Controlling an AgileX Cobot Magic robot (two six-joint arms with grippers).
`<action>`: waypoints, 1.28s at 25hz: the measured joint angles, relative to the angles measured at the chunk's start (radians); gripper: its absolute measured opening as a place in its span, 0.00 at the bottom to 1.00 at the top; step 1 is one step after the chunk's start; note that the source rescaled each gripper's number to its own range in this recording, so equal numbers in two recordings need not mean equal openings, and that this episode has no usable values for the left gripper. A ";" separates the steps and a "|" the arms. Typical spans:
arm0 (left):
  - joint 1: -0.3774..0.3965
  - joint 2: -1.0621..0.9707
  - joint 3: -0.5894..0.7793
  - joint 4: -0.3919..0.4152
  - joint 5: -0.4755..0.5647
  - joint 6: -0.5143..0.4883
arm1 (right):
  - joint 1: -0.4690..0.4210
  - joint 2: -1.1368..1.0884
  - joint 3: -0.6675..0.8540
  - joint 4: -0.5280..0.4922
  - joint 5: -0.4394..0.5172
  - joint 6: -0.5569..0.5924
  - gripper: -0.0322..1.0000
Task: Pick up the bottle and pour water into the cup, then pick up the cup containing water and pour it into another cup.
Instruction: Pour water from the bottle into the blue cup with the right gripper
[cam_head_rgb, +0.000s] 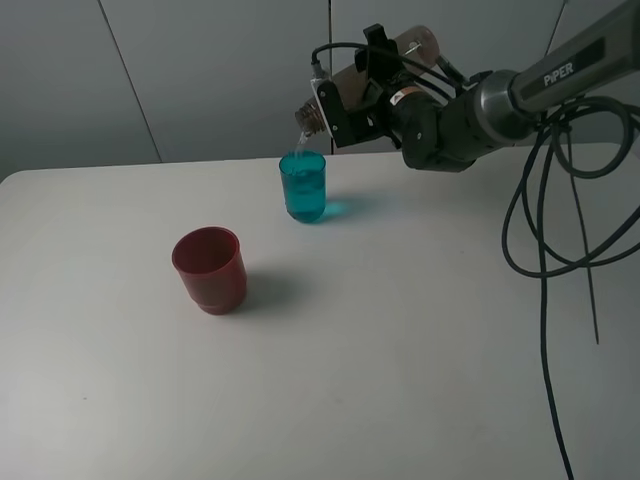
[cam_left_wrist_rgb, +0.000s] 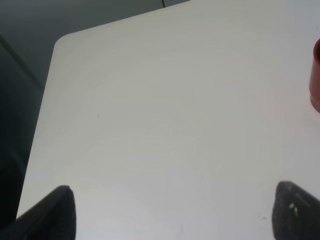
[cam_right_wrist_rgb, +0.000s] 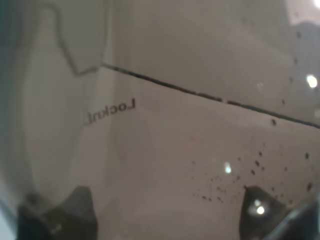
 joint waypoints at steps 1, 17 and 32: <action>0.000 0.000 0.000 0.000 0.000 0.000 | 0.000 0.000 0.000 0.000 0.000 0.000 0.08; 0.000 0.000 0.000 0.000 0.000 0.000 | 0.000 0.000 0.000 -0.018 0.000 0.000 0.08; 0.000 0.000 0.000 0.000 0.000 0.000 | 0.000 0.000 0.000 0.063 0.071 0.332 0.08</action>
